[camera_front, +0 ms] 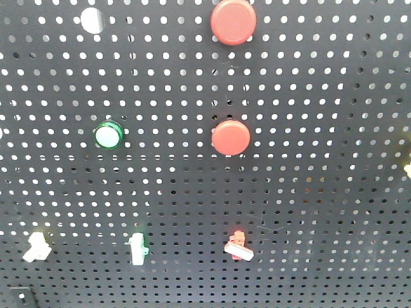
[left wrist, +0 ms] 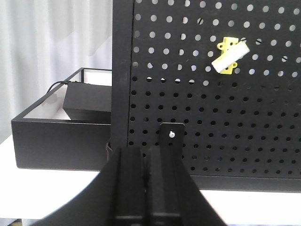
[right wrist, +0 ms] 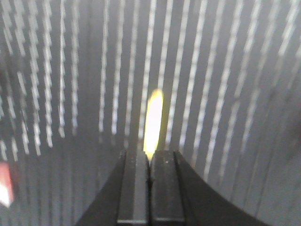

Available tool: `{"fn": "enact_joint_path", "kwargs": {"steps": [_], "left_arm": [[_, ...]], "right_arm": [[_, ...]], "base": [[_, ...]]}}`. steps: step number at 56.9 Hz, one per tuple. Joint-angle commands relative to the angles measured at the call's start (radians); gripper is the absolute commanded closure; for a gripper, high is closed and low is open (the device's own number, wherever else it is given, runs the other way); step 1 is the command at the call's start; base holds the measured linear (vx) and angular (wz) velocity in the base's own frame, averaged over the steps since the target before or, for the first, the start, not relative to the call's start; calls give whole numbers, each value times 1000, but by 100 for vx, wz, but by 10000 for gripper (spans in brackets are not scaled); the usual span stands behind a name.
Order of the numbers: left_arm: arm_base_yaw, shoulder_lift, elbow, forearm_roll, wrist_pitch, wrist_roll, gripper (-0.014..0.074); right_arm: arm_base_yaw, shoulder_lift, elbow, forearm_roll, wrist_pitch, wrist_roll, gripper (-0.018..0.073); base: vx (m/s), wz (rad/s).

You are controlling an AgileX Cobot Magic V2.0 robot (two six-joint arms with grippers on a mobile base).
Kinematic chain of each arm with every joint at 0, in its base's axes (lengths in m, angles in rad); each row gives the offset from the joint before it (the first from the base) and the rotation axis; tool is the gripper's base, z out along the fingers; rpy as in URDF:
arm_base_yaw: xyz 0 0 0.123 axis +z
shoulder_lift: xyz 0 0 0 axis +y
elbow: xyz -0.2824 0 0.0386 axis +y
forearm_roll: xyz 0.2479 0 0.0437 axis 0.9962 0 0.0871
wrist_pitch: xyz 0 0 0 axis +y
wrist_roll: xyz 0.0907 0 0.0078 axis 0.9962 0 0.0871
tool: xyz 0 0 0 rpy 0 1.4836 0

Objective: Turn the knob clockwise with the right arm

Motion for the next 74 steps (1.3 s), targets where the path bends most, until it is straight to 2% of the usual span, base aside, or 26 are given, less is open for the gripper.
{"fn": "enact_joint_path", "kwargs": {"steps": [1,20,27,33,42,46,56,74], "left_arm": [[2,0,13,-8,-82,-10,603],[2,0,13,-8,-82,-10,603],[2,0,13,-8,-82,-10,603],[2,0,13,-8,-82,-10,603],[2,0,13,-8,-82,-10,603],[2,0,13,-8,-82,-10,603],[2,0,13,-8,-82,-10,603],[2,0,13,-8,-82,-10,603]], "right_arm": [[-6,15,30,1,-95,-9,568],[-7,-18,233,-12,-121,-3,568],[-7,-127,385,-46,-220,57,568],[-7,-251,537,-137,-307,123,568],[-33,-385,679,-135,-333,223,568],[-78,-428,682,-135,-264,263,568],[-159,-429,682,-138,-257,276,568],[-155,-429,682,-134,-260,278,568]], "base": [[0,0],[0,0],[0,0],[0,0],[0,0],[0,0],[0,0],[0,0]]}}
